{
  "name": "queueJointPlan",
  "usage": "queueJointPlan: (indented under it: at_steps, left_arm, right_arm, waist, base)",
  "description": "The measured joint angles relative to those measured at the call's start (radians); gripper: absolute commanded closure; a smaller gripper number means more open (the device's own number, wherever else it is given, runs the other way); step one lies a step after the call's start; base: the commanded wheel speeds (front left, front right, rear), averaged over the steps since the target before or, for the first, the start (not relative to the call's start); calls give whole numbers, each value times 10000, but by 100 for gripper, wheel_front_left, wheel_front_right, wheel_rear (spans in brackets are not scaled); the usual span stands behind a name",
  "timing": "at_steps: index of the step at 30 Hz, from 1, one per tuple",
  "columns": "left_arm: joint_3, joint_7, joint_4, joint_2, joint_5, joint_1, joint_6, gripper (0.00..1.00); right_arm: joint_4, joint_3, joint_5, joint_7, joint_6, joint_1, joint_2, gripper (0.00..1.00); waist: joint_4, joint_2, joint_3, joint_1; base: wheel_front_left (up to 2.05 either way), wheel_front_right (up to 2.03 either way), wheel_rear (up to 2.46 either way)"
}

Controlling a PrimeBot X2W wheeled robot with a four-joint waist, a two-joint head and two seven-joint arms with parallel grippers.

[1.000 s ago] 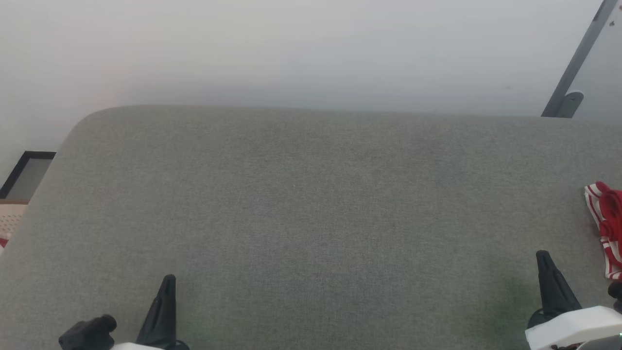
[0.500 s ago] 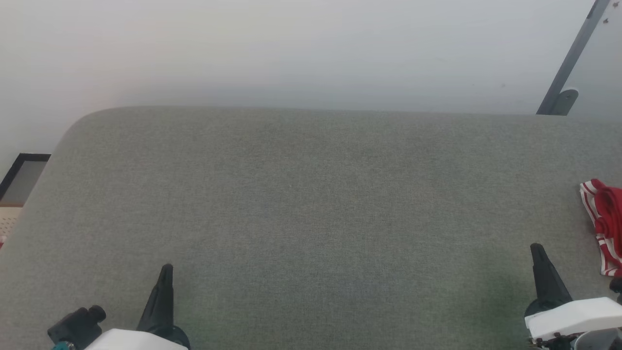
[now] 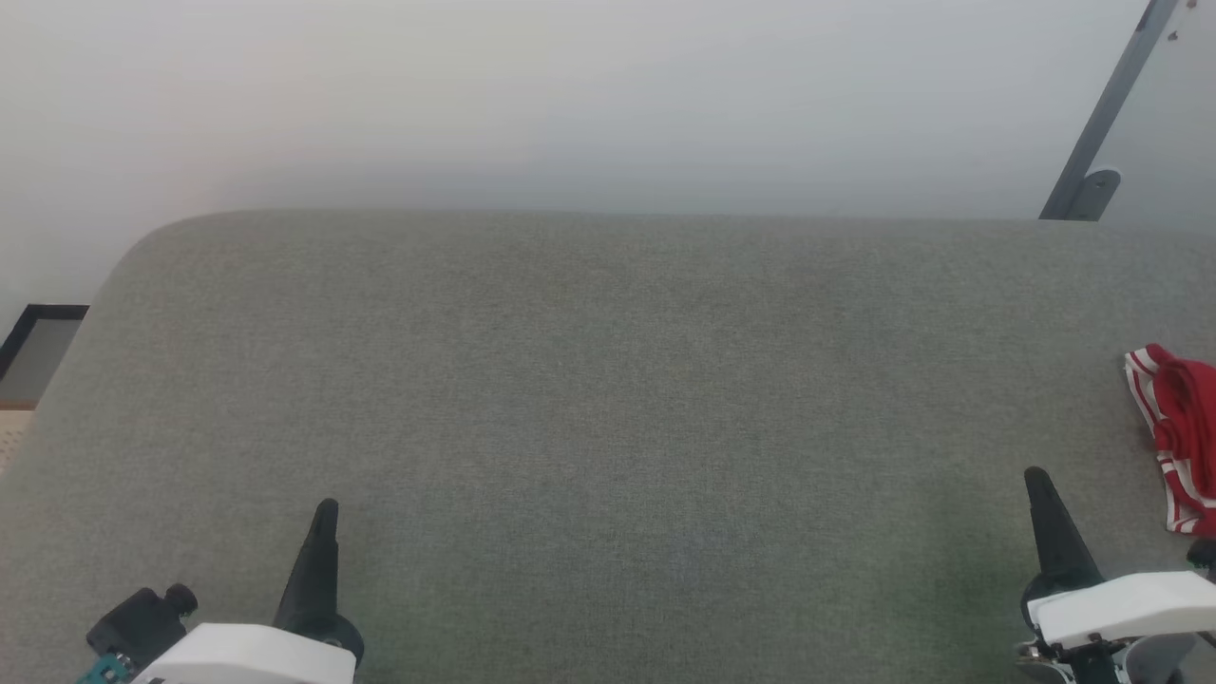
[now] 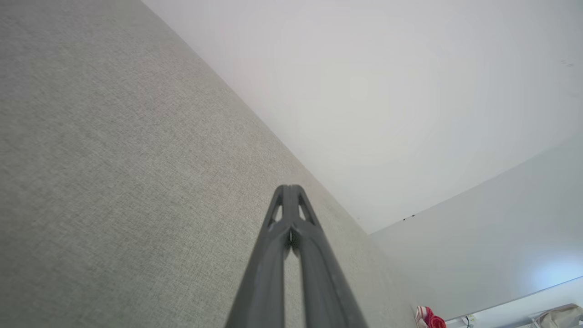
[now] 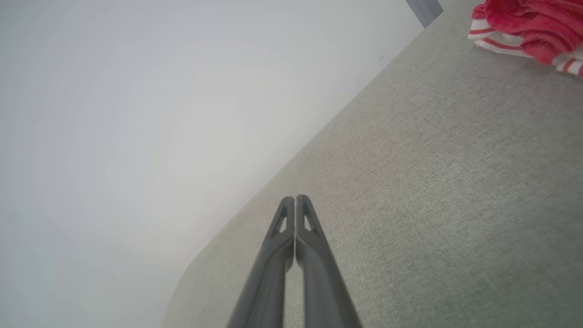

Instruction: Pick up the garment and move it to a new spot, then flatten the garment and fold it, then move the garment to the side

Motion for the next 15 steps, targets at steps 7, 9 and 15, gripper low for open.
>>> queueJointPlan:
  at_steps: [7,9,15]
  left_arm:
    - [50,215,81,-36,-826,-148,2,100]
    - [63,288,94,-42,-1003,-237,2,100]
    - [105,460,161,-67,-1626,-314,2,100]
  right_arm:
    - [38,-10,729,199,0,-142,100,100]
    - [44,-13,926,245,0,-177,123,100]
    - [71,-25,1507,389,0,-242,188,100]
  waist:
    - [-55,0,9,0]
    - [-72,0,11,0]
    - [-119,0,19,0]
  base:
    - [0,0,0]
    - [0,0,0]
    - [0,0,0]
